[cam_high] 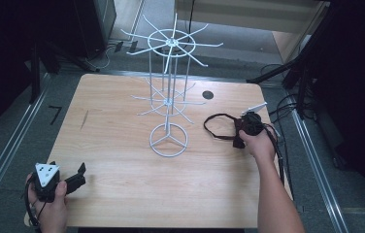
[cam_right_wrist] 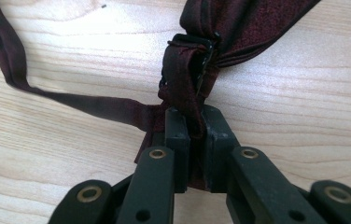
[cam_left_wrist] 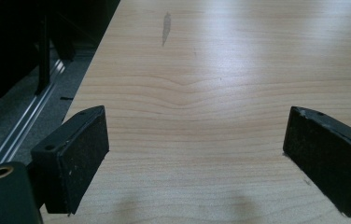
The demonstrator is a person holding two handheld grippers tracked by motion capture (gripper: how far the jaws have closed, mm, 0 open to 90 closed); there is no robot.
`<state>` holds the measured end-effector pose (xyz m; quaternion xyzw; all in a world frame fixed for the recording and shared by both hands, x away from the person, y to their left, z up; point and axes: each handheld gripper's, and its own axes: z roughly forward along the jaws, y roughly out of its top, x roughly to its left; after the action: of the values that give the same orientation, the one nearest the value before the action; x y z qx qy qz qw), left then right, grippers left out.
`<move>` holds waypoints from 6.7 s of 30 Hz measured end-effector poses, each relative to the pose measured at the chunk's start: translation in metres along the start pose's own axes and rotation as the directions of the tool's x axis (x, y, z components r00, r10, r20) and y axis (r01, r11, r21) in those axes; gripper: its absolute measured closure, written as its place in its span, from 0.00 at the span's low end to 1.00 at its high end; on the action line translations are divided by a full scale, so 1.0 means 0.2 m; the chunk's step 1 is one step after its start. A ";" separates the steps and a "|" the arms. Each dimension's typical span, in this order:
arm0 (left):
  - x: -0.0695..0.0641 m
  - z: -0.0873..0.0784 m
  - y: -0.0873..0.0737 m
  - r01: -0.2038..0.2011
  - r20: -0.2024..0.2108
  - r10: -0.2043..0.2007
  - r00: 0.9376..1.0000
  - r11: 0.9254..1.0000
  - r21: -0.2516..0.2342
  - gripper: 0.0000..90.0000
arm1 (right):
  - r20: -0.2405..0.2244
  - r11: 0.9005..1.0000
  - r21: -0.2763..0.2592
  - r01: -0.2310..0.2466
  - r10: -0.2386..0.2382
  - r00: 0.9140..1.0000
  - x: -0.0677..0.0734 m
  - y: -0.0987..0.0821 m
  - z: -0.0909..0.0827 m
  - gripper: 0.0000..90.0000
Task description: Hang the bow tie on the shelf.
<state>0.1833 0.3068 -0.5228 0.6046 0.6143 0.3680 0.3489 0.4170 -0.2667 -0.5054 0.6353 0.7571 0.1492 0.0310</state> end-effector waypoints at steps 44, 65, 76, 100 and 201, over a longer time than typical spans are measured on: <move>0.00 0.00 0.00 0.009 -0.003 -0.009 1.000 1.000 -0.002 0.08 | -0.084 0.858 -0.498 0.127 -0.194 0.977 0.19 -0.32 -0.37 0.95; -0.01 0.00 0.00 -0.004 -0.004 0.004 1.000 1.000 -0.009 0.08 | -0.131 0.794 -0.601 0.087 -0.206 0.970 0.21 -0.36 -0.51 0.95; -0.01 0.01 0.00 -0.001 -0.004 0.001 1.000 1.000 0.001 0.08 | -0.142 0.737 -0.673 0.058 -0.205 0.968 0.34 -0.34 -0.55 0.94; -0.01 0.01 0.00 -0.001 -0.003 0.001 1.000 1.000 0.008 0.08 | -0.128 0.700 -0.709 0.086 -0.247 0.960 0.60 -0.31 -0.55 0.94; -0.01 0.01 0.00 -0.011 -0.002 0.011 1.000 1.000 0.010 0.08 | -0.031 0.771 -0.636 0.029 -0.063 0.998 -0.13 -0.94 -0.12 0.01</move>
<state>0.1851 0.3045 -0.5229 0.6094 0.6133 0.3672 0.3431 0.2365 -0.3235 -0.5361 0.5649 0.6780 0.4112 0.2282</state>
